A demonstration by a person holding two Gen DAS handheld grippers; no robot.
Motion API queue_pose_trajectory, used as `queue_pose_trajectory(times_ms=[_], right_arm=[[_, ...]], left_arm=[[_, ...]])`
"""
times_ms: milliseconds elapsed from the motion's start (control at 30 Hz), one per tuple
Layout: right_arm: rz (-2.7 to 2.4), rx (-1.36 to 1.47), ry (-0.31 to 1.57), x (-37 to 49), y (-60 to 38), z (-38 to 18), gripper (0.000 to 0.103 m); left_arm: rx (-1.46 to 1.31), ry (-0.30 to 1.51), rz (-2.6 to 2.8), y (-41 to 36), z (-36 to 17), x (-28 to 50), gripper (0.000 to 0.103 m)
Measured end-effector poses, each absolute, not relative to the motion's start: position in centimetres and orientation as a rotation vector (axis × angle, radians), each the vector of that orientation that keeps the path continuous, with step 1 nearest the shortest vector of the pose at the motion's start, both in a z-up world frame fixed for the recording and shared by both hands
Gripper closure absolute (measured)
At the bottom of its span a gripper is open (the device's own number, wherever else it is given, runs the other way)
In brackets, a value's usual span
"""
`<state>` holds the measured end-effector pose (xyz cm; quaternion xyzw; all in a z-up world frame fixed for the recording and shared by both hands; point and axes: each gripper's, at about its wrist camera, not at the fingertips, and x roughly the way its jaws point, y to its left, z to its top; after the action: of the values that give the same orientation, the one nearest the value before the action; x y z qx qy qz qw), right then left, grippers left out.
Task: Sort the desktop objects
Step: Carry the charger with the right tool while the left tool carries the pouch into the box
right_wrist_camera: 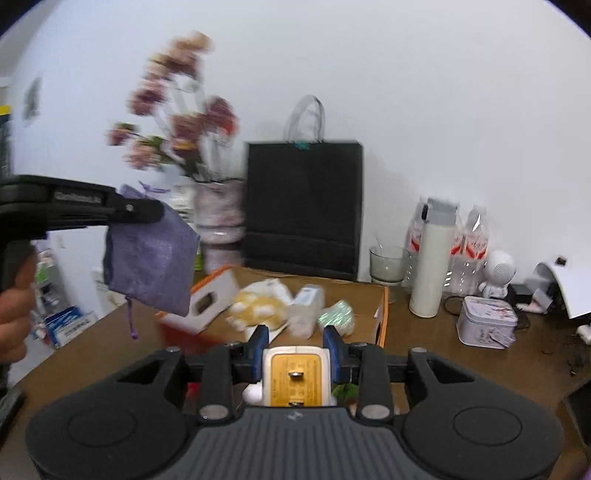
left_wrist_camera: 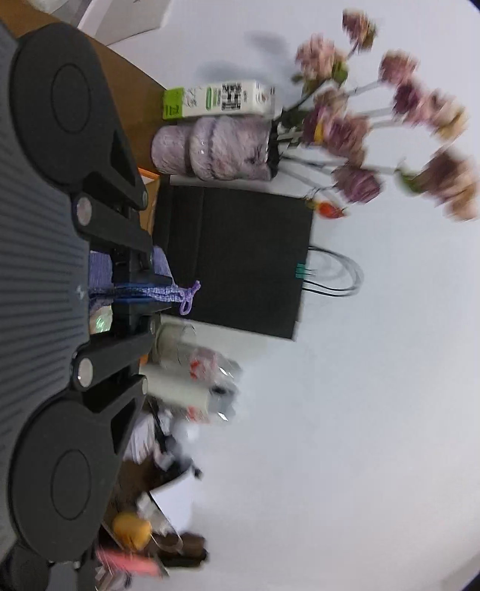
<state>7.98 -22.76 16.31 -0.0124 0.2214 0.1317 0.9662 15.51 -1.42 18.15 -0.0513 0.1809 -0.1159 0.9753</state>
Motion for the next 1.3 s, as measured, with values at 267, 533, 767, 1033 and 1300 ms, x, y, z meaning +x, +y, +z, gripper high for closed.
queue_pose_trajectory(times_ms=[267,533,767,1033,1300], right_arm=[[0.161,0.027,0.626,28.6,-22.6,11.7,0.072],[0.067,-0.002,0.702,37.6,-21.7,7.1,0.054],[0.117,0.005,0.729,36.1,-20.9,8.4,0.045],[0.153,0.046,0.833,30.3,-20.7,12.4,0.018],[0.201,0.134,0.852,22.1,-22.0,15.1,0.012]], left_arm=[[-0.162,0.621,-0.306,-0.3,9.9,31.7,0.096],[-0.027,0.696,-0.330,-2.0,5.6,34.7,0.040],[-0.032,0.777,-0.197,-1.3,7.8,33.2,0.011],[-0.030,0.824,-0.100,-0.9,12.1,27.8,0.000],[-0.009,0.796,-0.058,-0.3,14.4,19.6,0.000]])
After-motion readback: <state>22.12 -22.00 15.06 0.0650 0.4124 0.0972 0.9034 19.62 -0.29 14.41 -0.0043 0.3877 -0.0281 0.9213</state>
